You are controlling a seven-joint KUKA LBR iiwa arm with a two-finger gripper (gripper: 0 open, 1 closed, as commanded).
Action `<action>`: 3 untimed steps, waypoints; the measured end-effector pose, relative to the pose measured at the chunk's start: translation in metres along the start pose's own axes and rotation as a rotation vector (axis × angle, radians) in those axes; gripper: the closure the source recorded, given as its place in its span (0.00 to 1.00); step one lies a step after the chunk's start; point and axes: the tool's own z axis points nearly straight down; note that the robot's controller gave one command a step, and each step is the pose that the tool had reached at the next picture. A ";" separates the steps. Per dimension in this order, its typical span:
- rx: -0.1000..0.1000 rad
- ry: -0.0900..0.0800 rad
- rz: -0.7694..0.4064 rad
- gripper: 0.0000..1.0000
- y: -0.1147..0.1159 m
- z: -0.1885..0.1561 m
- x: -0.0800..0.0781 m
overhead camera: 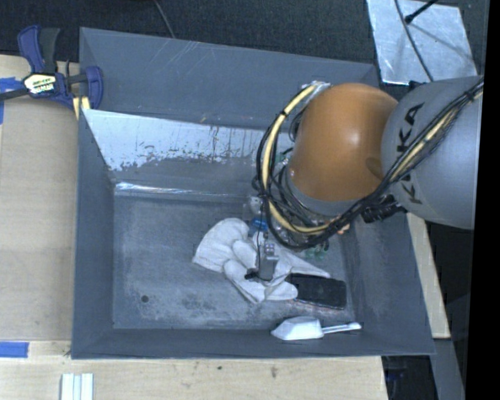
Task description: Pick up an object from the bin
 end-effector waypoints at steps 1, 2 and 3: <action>-0.001 -0.008 0.002 0.00 0.000 -0.005 -0.001; -0.001 -0.017 -0.016 0.00 0.003 0.037 -0.018; -0.001 -0.008 0.026 1.00 0.003 0.098 -0.017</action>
Offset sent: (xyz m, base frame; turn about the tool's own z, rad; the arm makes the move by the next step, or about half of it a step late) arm 0.0331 0.0082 -0.1045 -0.0446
